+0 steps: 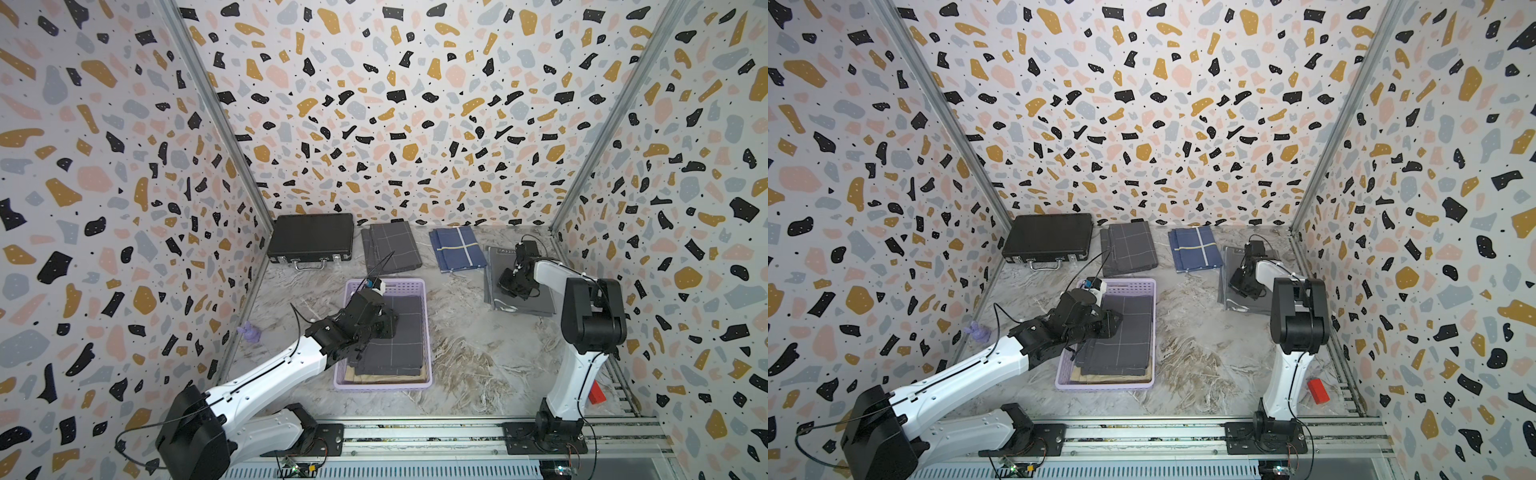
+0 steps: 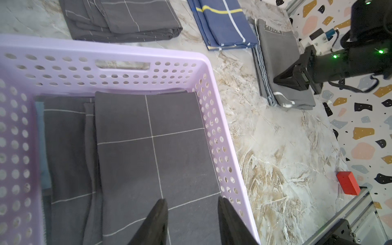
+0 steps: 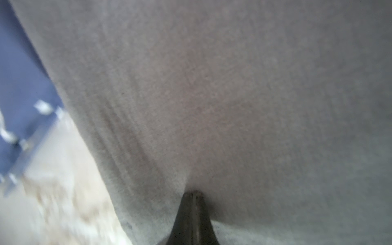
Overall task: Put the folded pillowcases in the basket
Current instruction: Move the pillowcase to the center of the board.
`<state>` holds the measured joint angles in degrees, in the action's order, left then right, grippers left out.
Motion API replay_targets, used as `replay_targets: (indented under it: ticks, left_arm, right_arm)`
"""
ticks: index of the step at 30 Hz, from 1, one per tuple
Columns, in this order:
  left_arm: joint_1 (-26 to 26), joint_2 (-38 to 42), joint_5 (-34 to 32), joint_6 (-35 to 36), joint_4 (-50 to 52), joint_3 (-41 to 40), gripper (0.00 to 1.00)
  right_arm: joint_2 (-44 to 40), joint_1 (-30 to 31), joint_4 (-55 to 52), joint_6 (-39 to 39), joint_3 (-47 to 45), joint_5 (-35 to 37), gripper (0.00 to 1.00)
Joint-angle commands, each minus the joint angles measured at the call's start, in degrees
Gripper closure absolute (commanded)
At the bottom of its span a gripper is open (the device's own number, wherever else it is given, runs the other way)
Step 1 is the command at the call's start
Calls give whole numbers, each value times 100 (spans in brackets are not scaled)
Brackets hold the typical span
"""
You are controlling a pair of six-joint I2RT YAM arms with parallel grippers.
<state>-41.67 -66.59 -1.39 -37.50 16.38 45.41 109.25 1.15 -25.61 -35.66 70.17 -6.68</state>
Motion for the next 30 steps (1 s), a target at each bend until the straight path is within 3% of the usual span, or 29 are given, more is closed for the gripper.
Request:
replay_targets:
  ticks: [1, 6, 12, 15, 19, 24, 25, 27, 30]
  left_arm:
    - [21, -264, 313, -223, 17, 245, 58]
    - [-44, -579, 538, -316, 45, 516, 58]
    - [-368, -828, 401, -349, 115, 968, 58]
    - [-602, -1162, 376, -339, 155, 1342, 58]
    - [-985, -1892, 341, -190, 418, 2121, 54]
    - [-1295, -3017, 413, 9, 563, 3135, 48]
    - [-1321, -3169, 348, 18, 571, 3288, 46]
    - [-1326, -3474, 333, 31, 576, 3560, 42]
    - [-1326, -3826, 241, 35, 657, 3920, 37]
  right_arm:
    - [-626, 146, -209, -193, -1243, -106, 100]
    - [-2189, 782, -22, -528, -2741, -278, 100]
    - [-3613, 1561, -370, -938, -3485, -406, 100]
    - [-4111, 1617, -540, -1019, -3676, -489, 100]
    - [-4589, 1669, -647, -1029, -3831, -690, 100]
    - [-5243, 1619, -1313, -777, -3634, 216, 99]
    - [-5317, 1611, -1349, -723, -3604, 404, 94]
    - [-5280, 1566, -1305, -585, -3521, 752, 92]
    - [-4673, 1483, -1039, -400, -3259, 830, 100]
